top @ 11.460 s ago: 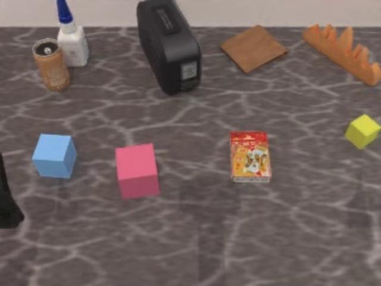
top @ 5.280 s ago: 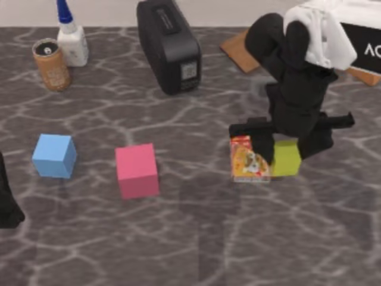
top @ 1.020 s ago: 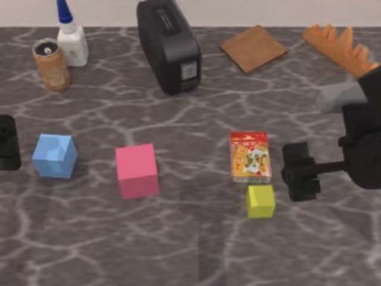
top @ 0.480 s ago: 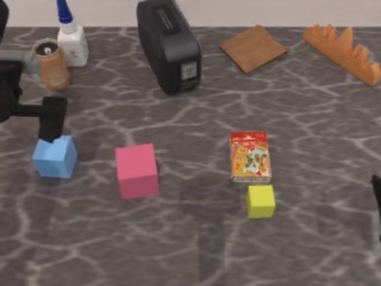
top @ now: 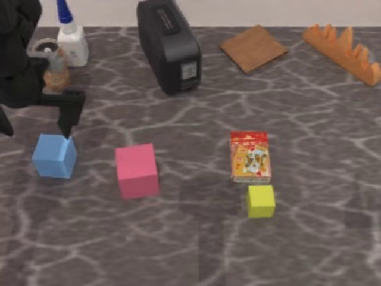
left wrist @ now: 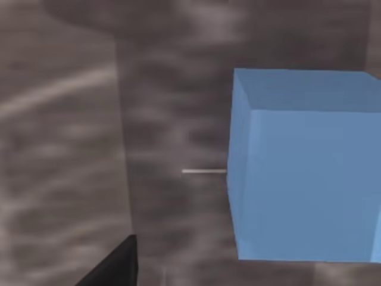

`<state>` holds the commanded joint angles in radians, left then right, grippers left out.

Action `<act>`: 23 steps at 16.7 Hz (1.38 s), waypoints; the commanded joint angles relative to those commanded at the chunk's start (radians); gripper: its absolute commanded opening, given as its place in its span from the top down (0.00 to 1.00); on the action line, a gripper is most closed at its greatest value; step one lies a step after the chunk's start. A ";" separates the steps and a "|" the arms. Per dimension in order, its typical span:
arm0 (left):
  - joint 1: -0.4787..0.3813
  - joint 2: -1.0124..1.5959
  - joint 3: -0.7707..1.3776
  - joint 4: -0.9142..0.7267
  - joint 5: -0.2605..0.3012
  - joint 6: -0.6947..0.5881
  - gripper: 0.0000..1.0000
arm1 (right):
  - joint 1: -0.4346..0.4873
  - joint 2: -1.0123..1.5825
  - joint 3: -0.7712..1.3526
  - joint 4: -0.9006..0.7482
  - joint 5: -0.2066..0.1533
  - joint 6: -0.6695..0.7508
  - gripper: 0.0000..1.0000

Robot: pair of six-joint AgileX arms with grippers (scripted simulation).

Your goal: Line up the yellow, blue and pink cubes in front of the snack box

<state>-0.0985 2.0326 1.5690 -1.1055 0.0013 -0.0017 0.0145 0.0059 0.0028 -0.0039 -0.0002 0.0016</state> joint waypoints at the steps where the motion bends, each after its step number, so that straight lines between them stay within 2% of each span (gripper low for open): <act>1: 0.000 0.005 0.006 -0.002 0.001 0.000 0.00 | -0.004 -0.006 -0.003 0.004 0.000 -0.002 0.00; 7: 0.004 0.011 -0.007 0.015 0.000 0.001 0.00 | -0.004 -0.006 -0.003 0.004 0.000 -0.002 0.00; 15: 0.001 0.125 -0.168 0.294 0.001 0.003 0.00 | -0.004 -0.006 -0.003 0.004 0.000 -0.002 0.00; 20: 0.001 0.133 -0.178 0.309 0.002 0.003 0.00 | -0.004 -0.006 -0.003 0.004 0.000 -0.002 0.00; 23: 0.001 0.133 -0.178 0.309 0.002 0.003 0.23 | -0.004 -0.006 -0.003 0.004 0.000 -0.002 0.00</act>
<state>-0.0972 2.1654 1.3913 -0.7966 0.0028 0.0016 0.0100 0.0000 0.0000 0.0000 0.0000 0.0000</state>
